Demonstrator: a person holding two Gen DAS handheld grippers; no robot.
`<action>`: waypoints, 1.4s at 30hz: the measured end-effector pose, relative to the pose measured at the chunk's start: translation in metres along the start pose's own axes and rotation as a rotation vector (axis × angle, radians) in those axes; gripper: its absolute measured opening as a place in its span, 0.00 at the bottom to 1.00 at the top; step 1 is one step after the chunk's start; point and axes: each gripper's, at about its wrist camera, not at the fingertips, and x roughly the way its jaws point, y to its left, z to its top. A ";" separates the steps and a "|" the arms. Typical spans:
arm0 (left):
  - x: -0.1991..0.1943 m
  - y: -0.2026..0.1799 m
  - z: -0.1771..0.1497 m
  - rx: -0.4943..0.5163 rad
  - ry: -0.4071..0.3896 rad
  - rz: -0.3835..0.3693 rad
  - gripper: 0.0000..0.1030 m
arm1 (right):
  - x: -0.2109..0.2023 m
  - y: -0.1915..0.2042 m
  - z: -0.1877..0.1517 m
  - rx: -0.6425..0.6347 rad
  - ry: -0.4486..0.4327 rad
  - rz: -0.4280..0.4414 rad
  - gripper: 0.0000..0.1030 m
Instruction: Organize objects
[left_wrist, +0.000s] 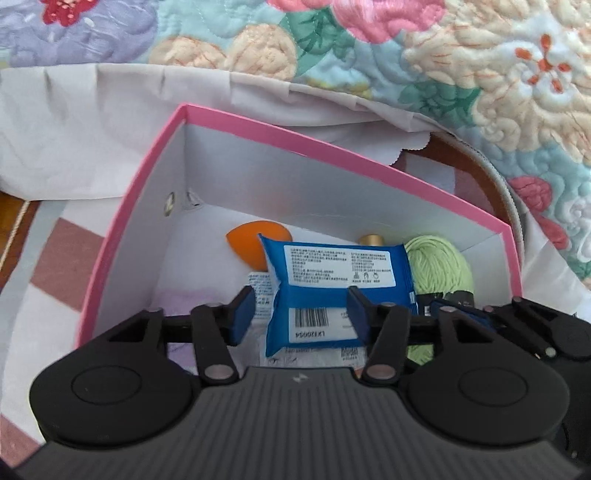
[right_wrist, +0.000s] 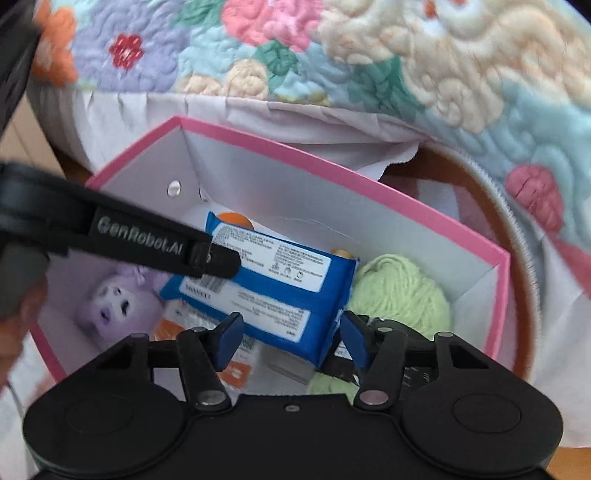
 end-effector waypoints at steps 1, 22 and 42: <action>-0.004 -0.001 -0.002 -0.002 0.004 0.006 0.55 | -0.004 0.000 -0.003 0.007 -0.006 0.011 0.60; -0.122 -0.020 -0.034 0.090 -0.056 0.115 0.81 | -0.107 0.000 -0.033 0.170 -0.149 0.170 0.67; -0.227 -0.042 -0.076 0.204 -0.115 0.208 0.85 | -0.197 0.016 -0.048 0.137 -0.241 0.153 0.68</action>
